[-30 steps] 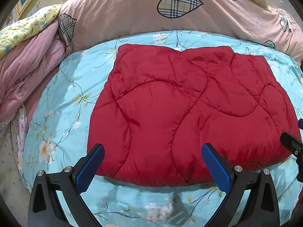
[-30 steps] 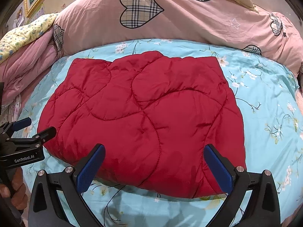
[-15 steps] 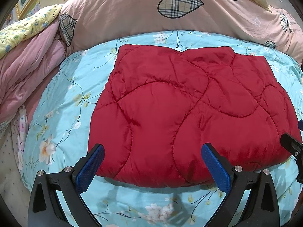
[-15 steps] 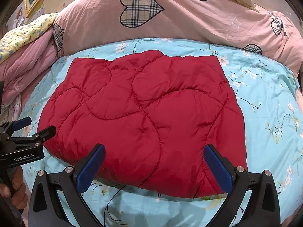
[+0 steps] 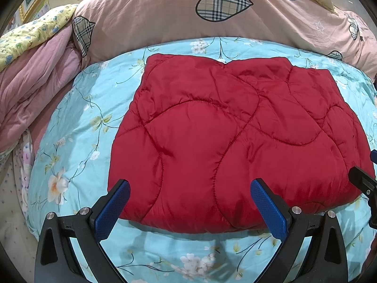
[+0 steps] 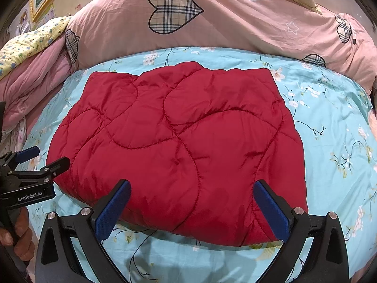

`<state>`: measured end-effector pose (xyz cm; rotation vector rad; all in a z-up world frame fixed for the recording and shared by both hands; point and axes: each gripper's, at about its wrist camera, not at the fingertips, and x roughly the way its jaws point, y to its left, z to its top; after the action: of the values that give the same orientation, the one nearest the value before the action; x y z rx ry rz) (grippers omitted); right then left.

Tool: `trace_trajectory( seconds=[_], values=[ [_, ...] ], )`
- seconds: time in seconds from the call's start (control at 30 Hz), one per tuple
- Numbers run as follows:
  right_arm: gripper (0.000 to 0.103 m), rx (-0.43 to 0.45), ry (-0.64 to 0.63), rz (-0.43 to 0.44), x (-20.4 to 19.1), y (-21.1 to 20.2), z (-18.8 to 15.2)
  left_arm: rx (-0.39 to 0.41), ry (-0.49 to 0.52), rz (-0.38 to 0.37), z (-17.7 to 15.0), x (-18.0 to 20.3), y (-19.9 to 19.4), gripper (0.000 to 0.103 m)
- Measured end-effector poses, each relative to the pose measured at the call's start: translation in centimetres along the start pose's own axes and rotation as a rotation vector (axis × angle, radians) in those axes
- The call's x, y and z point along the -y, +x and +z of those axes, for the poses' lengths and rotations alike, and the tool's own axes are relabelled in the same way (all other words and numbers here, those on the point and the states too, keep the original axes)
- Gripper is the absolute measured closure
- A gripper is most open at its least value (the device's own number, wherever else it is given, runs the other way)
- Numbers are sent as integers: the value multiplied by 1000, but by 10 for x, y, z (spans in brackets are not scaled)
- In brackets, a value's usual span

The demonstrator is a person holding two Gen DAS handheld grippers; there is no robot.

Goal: Fold large clothes

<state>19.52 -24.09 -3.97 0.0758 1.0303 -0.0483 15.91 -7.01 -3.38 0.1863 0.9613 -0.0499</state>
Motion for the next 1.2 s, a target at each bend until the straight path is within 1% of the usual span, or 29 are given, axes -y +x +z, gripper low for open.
trace_trajectory(
  seconds=[1.2],
  values=[
    [0,-5,8,2,-1,2,-2,-11,10,-7,0,0,3,1]
  ],
)
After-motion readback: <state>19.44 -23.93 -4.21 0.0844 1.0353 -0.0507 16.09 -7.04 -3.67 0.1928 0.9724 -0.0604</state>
